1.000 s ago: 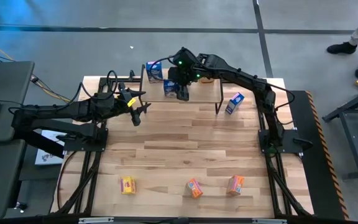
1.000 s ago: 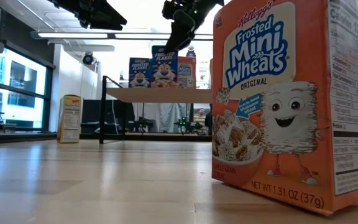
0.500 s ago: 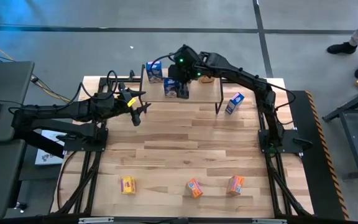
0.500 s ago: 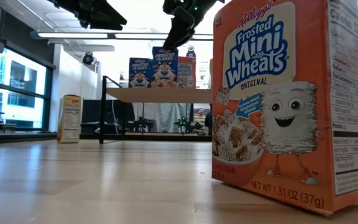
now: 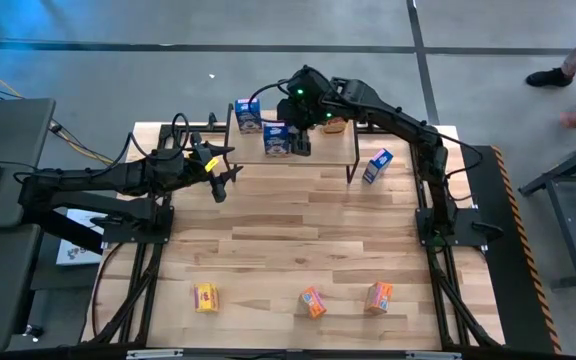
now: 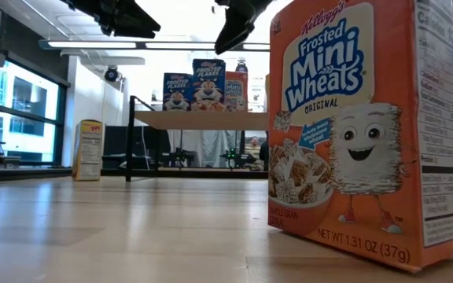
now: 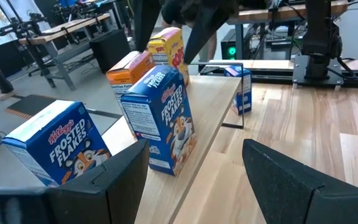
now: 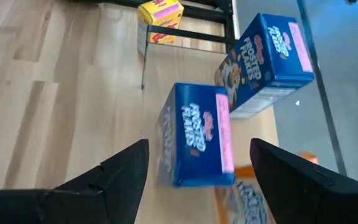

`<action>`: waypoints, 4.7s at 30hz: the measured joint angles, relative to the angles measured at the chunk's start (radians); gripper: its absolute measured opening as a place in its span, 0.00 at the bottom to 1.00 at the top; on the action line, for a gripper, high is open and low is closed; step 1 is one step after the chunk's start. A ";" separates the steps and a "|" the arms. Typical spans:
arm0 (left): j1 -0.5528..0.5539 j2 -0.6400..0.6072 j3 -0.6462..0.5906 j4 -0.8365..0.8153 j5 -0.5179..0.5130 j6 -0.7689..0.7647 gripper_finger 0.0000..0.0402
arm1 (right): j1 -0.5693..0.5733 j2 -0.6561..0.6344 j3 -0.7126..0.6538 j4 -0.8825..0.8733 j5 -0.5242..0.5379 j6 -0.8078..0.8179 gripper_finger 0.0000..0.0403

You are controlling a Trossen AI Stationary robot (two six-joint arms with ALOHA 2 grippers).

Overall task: Stack cereal on shelf
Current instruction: Put the bottom blue cereal box aligned with the other blue cereal box on the shelf

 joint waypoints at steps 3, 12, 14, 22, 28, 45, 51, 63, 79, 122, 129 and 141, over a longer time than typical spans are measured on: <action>0.000 0.000 0.000 0.000 0.000 0.000 0.62 | 0.000 -0.028 0.001 -0.063 -0.017 0.026 0.68; 0.000 0.000 0.000 0.000 0.000 0.000 0.62 | 0.000 -0.136 -0.064 -0.157 -0.034 0.095 0.68; 0.000 0.000 0.000 0.000 0.000 0.000 0.62 | 0.000 -0.173 -0.105 -0.149 -0.034 0.108 0.68; 0.000 0.000 0.000 0.000 0.000 0.000 0.62 | 0.000 -0.449 -0.484 0.083 -0.038 0.145 0.68; 0.000 0.000 0.000 0.000 0.000 0.000 0.62 | 0.003 -0.699 -0.826 0.328 -0.037 0.221 0.68; 0.000 0.000 0.000 0.000 0.000 0.000 0.62 | 0.105 -1.350 -1.606 0.870 0.017 0.361 0.68; 0.000 0.000 0.000 0.000 0.000 0.000 0.62 | 0.130 -1.582 -1.840 0.978 0.030 0.390 0.68; 0.000 0.000 0.000 0.000 0.000 0.000 0.62 | 0.132 -1.926 -2.108 0.993 0.029 0.437 0.68; 0.000 0.000 0.000 0.000 0.000 0.000 0.62 | 0.132 -2.036 -2.291 0.992 0.004 0.476 0.68; 0.000 -0.002 0.000 0.075 0.004 0.111 0.62 | 0.132 -2.021 -2.291 0.987 0.030 0.450 0.68; 0.000 0.005 0.000 0.085 0.021 0.112 0.62 | 0.132 -2.021 -2.291 0.987 0.030 0.450 0.68; 0.032 0.016 0.001 0.235 0.075 0.298 0.62 | 0.132 -2.021 -2.291 0.987 0.030 0.450 0.68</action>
